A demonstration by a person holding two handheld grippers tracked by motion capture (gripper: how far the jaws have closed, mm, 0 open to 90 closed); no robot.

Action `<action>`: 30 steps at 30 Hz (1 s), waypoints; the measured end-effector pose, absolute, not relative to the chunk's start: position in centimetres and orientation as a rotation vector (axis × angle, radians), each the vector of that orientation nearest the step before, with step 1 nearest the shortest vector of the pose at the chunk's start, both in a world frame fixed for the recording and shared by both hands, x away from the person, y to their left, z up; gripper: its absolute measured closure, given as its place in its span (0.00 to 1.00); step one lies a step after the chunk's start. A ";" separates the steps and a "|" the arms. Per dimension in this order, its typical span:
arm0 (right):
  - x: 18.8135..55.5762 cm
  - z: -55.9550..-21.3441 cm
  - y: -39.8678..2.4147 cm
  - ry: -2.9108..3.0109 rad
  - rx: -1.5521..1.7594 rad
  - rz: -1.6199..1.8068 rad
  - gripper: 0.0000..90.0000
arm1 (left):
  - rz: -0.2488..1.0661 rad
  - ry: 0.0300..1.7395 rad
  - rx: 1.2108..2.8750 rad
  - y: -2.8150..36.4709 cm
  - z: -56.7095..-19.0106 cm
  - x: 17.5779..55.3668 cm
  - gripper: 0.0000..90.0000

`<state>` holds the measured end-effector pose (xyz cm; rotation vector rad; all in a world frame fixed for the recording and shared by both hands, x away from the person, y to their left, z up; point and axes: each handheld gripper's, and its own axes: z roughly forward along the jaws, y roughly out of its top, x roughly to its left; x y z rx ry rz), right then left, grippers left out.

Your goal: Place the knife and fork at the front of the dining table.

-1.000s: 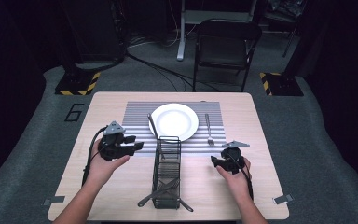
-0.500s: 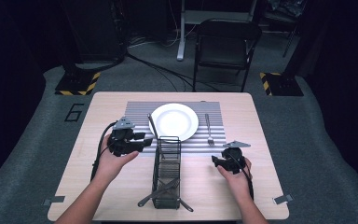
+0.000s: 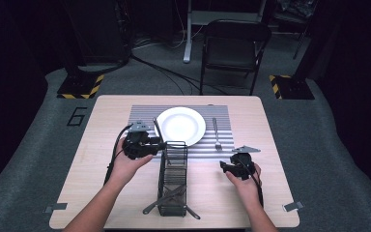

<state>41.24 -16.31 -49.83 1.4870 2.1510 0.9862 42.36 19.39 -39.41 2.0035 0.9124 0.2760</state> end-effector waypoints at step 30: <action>41.5 -50.2 -16.7 2.160 1.519 0.996 0.54 | 0.386 0.872 2.011 18.3 -40.4 41.7 0.88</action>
